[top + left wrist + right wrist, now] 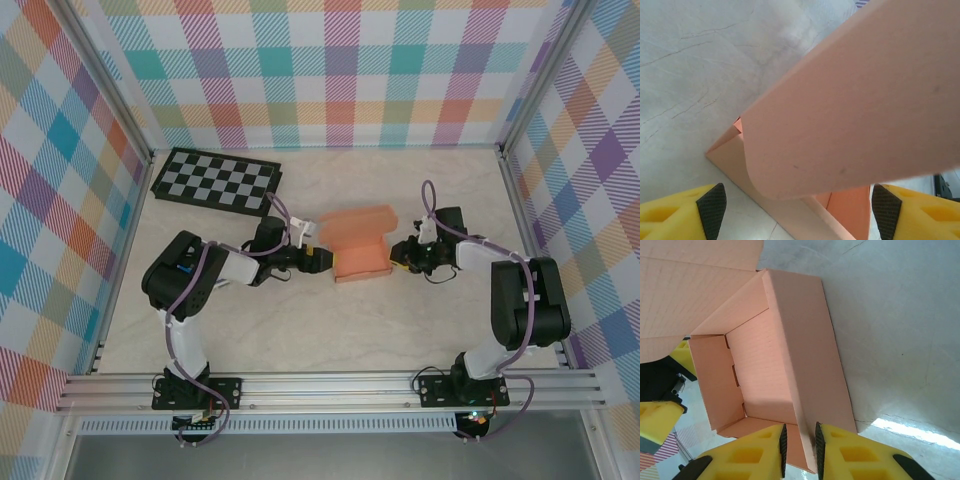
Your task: Fold the paper box
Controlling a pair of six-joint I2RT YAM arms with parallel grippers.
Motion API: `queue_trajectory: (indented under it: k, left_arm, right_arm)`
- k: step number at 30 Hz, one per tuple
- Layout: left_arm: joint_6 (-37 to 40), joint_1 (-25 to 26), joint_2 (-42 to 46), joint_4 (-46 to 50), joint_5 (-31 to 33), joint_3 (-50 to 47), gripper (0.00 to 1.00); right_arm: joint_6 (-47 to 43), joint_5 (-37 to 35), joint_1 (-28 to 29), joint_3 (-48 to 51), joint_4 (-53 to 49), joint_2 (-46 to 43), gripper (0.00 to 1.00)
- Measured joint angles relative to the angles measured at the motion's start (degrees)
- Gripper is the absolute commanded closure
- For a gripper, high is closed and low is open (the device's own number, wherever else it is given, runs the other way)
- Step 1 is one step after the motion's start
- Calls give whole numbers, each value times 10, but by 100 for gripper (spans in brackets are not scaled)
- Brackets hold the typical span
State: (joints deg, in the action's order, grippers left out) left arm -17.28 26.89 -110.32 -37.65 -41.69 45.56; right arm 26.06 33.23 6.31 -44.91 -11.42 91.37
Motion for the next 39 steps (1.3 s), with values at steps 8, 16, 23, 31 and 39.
queue_trajectory:
  k: [8,16,23,31,39]
  left_arm:
    - [64,4,14,46,35,-3,36]
    - [92,9,21,76,43,0,39]
    - [120,21,21,133,59,32,41]
    - [152,27,29,189,95,57,42]
    - [181,44,38,227,150,73,43]
  right_arm:
    - [0,0,5,2,0,0,76]
    - [-2,-3,20,2,0,0,78]
    - [-2,-16,24,-4,-2,2,81]
    - [-5,-51,42,-14,-7,4,86]
    - [-12,-97,65,-38,-26,7,92]
